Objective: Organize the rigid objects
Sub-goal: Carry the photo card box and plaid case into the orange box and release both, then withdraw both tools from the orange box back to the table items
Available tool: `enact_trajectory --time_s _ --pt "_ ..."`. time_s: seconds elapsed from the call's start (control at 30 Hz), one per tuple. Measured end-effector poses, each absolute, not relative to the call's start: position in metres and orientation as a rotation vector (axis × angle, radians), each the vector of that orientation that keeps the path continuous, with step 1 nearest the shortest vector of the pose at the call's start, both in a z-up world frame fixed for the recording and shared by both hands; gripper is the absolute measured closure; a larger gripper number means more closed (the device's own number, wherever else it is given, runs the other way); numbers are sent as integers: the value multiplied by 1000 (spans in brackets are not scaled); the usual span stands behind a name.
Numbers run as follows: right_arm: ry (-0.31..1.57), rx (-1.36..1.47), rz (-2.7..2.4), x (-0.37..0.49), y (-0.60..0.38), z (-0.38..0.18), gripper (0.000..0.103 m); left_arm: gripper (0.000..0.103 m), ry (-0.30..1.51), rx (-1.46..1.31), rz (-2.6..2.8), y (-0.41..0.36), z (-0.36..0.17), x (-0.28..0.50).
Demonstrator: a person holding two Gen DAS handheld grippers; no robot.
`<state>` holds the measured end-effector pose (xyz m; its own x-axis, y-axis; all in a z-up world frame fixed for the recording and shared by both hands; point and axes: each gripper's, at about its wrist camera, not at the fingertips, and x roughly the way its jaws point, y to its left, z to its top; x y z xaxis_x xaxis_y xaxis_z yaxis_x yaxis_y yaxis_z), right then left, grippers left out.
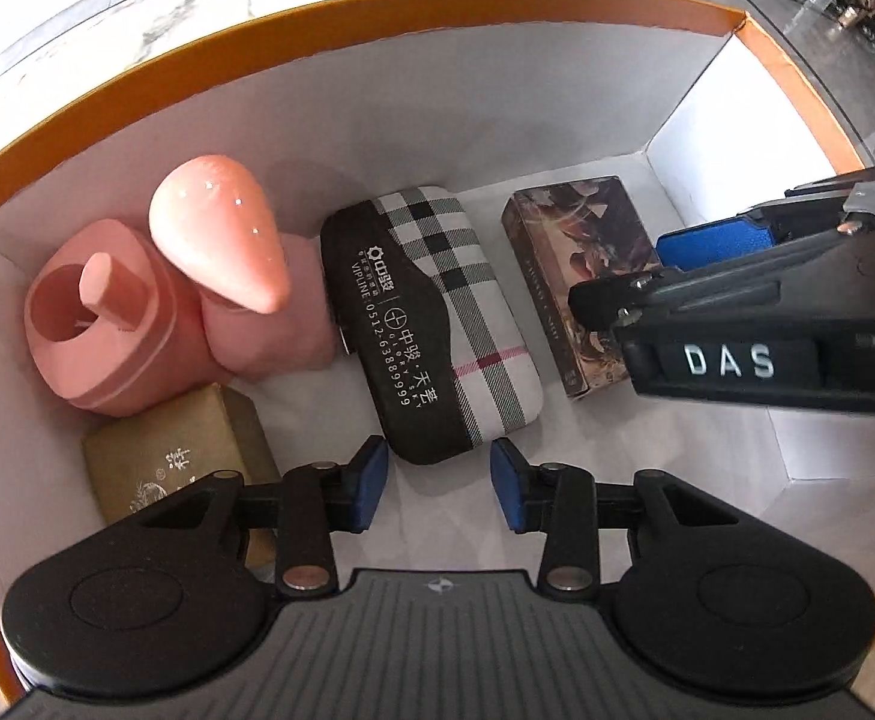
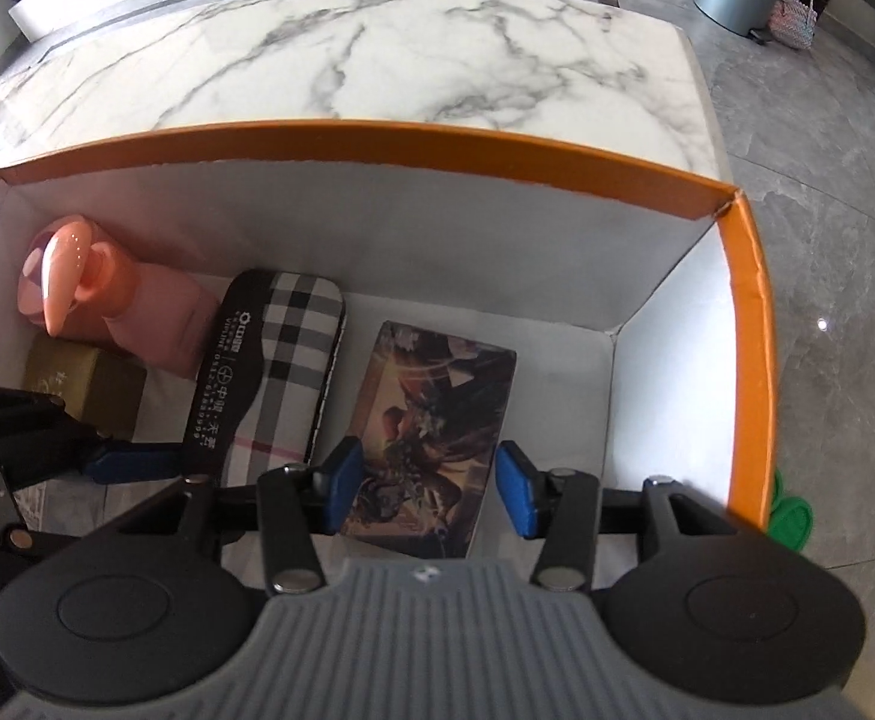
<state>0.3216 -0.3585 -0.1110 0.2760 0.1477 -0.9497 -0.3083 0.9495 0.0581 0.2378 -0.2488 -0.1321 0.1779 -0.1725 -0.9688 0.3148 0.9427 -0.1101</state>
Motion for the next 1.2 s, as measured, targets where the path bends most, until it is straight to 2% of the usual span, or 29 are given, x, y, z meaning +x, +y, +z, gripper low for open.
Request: enact_trajectory --time_s 0.07,0.17,0.6,0.73,0.8,1.0,1.13,1.2 --pt "1245 -124 304 323 -358 -111 59 57 1346 117 -348 -246 -131 236" --pt "1231 -89 312 327 -358 -112 63 57 1346 102 -344 -242 -129 233" --pt "1174 149 166 340 -363 -117 64 57 1344 86 -338 -230 -120 223" --pt "1161 142 169 337 -364 -112 63 57 1348 70 -342 -224 -115 221" --pt "1168 139 186 331 -366 -107 56 52 1319 69 -346 -219 -108 218" --pt "1218 18 218 306 -362 -102 57 49 1288 58 -393 -205 -82 210" --pt "1260 -17 222 297 -360 -109 64 49 1250 12 -409 -196 -59 194" --pt "1249 -14 218 299 -359 -110 70 49 1230 -27 -398 -192 -56 209"
